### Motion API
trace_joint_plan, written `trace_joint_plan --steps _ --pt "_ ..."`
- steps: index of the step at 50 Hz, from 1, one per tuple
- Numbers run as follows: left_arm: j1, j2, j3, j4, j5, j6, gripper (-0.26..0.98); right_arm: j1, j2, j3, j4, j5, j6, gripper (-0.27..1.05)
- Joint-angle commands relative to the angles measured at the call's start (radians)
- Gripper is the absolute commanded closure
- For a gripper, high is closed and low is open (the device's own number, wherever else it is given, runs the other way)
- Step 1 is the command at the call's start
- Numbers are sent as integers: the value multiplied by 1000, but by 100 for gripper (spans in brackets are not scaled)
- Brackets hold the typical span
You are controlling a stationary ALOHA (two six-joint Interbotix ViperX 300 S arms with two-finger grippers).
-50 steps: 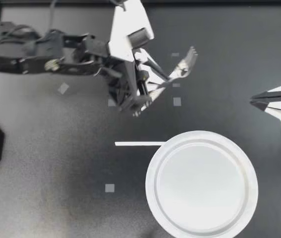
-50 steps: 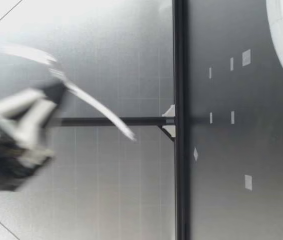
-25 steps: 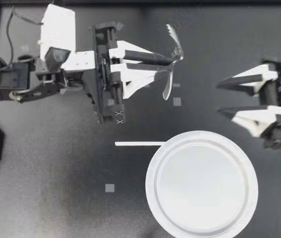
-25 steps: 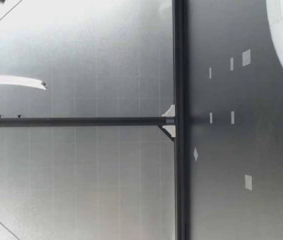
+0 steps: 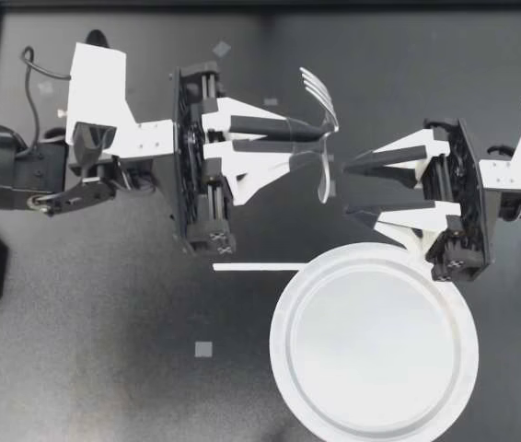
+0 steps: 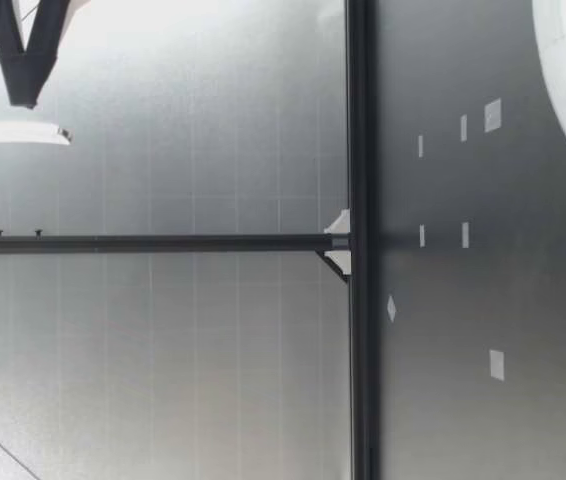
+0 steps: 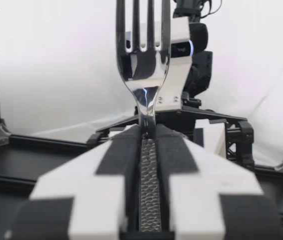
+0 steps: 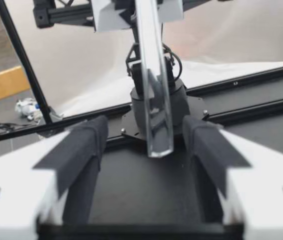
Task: Pick up the fork and place it on the plate.
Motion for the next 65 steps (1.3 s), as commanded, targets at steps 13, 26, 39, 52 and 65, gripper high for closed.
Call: trace_joint_plan --steps 13,26,39,52,65 --pt "-6 21 -44 6 -44 -17 69 6 38 -43 -2 -5 8 18" --pt "-9 23 -46 6 -44 -17 69 6 48 -44 -2 -8 9 20" --pt "-11 25 -44 6 -44 -18 69 6 52 -43 -15 -9 6 50" --pt "-9 26 -37 6 -41 -20 69 6 40 -44 -32 -11 6 83" --pt "-11 28 -34 6 -40 -17 54 6 44 -44 -32 -9 8 84"
